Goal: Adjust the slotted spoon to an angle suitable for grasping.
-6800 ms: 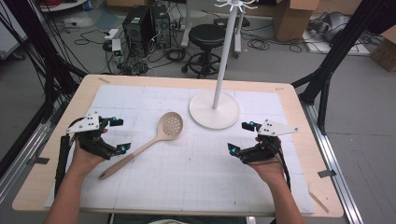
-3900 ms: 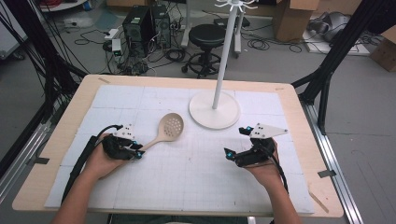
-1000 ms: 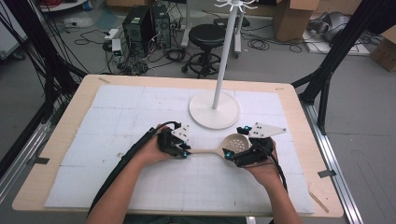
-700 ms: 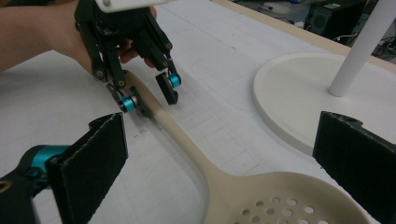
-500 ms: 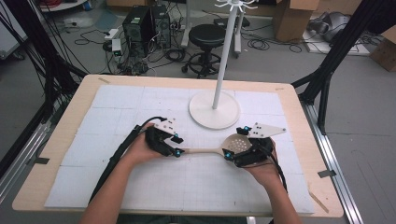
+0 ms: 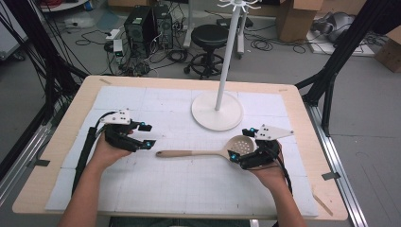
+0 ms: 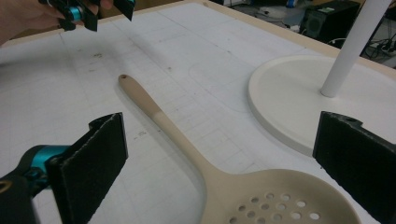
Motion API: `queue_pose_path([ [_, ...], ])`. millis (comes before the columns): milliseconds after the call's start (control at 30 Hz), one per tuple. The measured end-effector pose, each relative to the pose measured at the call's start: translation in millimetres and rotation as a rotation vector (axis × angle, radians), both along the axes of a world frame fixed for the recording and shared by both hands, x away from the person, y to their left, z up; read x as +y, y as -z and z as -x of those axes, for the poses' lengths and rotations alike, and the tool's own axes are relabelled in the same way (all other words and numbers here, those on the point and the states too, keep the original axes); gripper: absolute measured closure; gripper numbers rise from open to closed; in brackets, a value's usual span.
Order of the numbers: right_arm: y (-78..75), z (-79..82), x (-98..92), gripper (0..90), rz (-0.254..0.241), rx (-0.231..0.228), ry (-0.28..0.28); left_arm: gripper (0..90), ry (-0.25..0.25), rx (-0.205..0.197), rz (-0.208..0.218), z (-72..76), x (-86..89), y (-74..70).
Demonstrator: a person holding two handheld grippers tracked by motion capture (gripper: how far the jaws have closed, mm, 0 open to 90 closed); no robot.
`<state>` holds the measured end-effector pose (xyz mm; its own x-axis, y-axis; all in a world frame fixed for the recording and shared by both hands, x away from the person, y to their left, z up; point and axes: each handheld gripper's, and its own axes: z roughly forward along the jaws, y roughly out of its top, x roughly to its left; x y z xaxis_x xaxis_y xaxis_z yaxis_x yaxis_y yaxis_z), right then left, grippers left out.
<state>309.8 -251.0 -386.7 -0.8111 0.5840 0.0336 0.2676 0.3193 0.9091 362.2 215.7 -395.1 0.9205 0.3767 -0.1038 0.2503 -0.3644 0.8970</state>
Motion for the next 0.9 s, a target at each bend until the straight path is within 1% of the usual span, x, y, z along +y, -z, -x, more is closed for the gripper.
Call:
queue_pose_path([
  [33, -0.2, 0.6, 0.5, 1.4, 0.002, 0.000, 0.000, 29.9, -0.017, -0.002, 0.009, 1.0, 5.0, 0.0],
  [100, -0.3, 0.9, 0.9, 1.5, 0.000, 0.002, 0.000, 28.7, -0.039, -0.001, 0.031, 3.6, 14.7, -0.3],
  [167, 0.2, 0.7, 1.4, 1.4, 0.003, 0.004, -0.001, 26.9, -0.057, -0.006, 0.037, 5.9, 20.5, -1.6],
  [267, 1.1, 0.4, 2.2, 1.5, 0.008, 0.002, -0.002, 24.1, -0.063, -0.014, 0.063, 7.7, 25.7, -4.2],
  [300, 0.9, 0.9, 2.3, 1.5, 0.007, 0.007, -0.001, 23.0, -0.069, -0.020, 0.065, 7.9, 27.1, -5.3],
  [367, 0.1, 1.1, 2.6, 1.4, 0.007, 0.006, -0.001, 19.5, -0.073, -0.024, 0.076, 8.5, 27.7, -6.3],
  [467, -1.3, 0.1, 3.6, 1.4, 0.002, -0.001, -0.001, 13.5, -0.074, -0.028, 0.078, 9.4, 26.7, -6.6],
  [533, -2.3, -0.3, 4.5, 1.5, -0.002, -0.004, -0.001, 13.2, -0.067, -0.030, 0.084, 9.3, 27.5, -7.0],
  [600, -3.0, -0.7, 5.2, 1.4, -0.010, 0.001, 0.003, 10.7, -0.069, -0.037, 0.094, 9.5, 28.8, -8.2],
  [667, -2.8, -1.7, 5.8, 1.4, -0.013, 0.000, -0.002, 10.2, -0.078, -0.047, 0.104, 10.3, 30.8, -9.7],
  [700, -2.6, -1.7, 6.2, 1.4, -0.011, 0.000, 0.000, 8.8, -0.087, -0.052, 0.112, 10.9, 31.4, -10.5],
  [733, -2.5, -1.2, 6.6, 1.4, -0.009, 0.006, 0.000, 6.3, -0.092, -0.057, 0.112, 11.4, 32.4, -11.5],
  [833, -2.3, -0.7, 7.4, 1.4, -0.004, -0.002, -0.005, 6.2, -0.091, -0.070, 0.118, 13.2, 33.1, -13.4],
  [900, -2.2, -0.7, 7.9, 1.4, -0.005, -0.004, -0.006, 6.1, -0.082, -0.071, 0.122, 14.1, 33.0, -14.1],
])
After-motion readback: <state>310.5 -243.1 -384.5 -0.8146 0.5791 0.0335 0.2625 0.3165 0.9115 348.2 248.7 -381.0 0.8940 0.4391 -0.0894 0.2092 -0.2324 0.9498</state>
